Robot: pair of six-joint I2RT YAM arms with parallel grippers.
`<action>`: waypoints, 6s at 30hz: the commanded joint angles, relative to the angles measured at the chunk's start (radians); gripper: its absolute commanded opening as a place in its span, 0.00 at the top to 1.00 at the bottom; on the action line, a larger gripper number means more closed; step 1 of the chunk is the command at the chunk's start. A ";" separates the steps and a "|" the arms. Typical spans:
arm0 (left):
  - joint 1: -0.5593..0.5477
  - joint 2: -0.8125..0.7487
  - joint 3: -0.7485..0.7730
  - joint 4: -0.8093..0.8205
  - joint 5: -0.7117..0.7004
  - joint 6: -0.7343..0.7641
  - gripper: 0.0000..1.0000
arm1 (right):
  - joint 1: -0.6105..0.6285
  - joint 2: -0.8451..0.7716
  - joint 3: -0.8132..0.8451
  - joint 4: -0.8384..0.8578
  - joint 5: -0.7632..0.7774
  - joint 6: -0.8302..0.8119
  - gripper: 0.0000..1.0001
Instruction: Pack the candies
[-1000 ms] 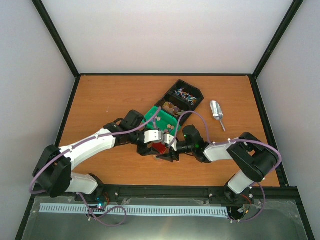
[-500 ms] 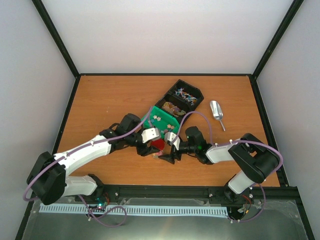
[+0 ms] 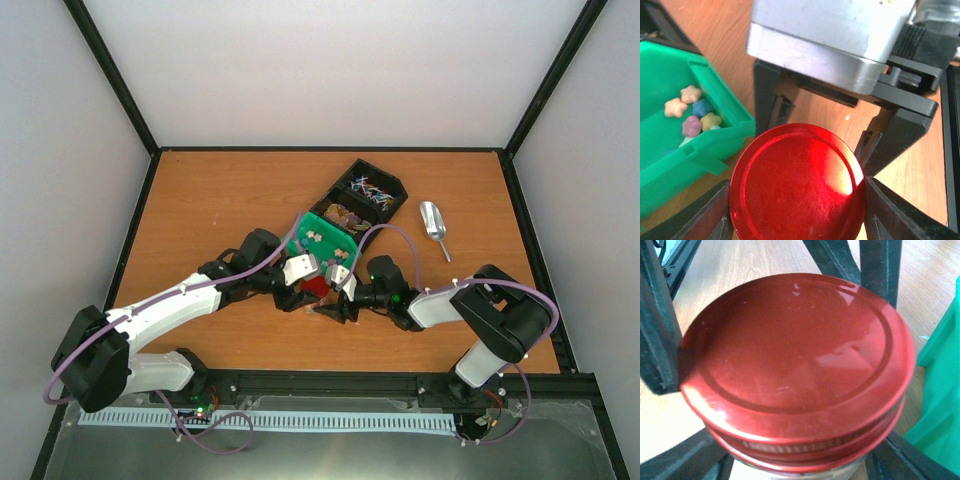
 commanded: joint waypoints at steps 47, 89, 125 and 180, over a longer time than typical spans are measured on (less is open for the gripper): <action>0.045 0.184 0.229 -0.536 0.257 0.631 0.56 | -0.044 -0.002 0.030 -0.035 -0.052 -0.114 0.54; 0.073 0.258 0.281 -0.507 0.246 0.578 0.62 | -0.099 0.006 0.044 -0.058 -0.087 -0.160 0.50; 0.021 0.257 0.271 -0.542 0.221 0.676 0.63 | -0.110 0.016 0.052 -0.113 -0.111 -0.181 0.58; -0.068 0.142 0.066 0.079 0.119 -0.126 0.65 | -0.049 -0.047 -0.024 0.007 0.062 0.014 0.40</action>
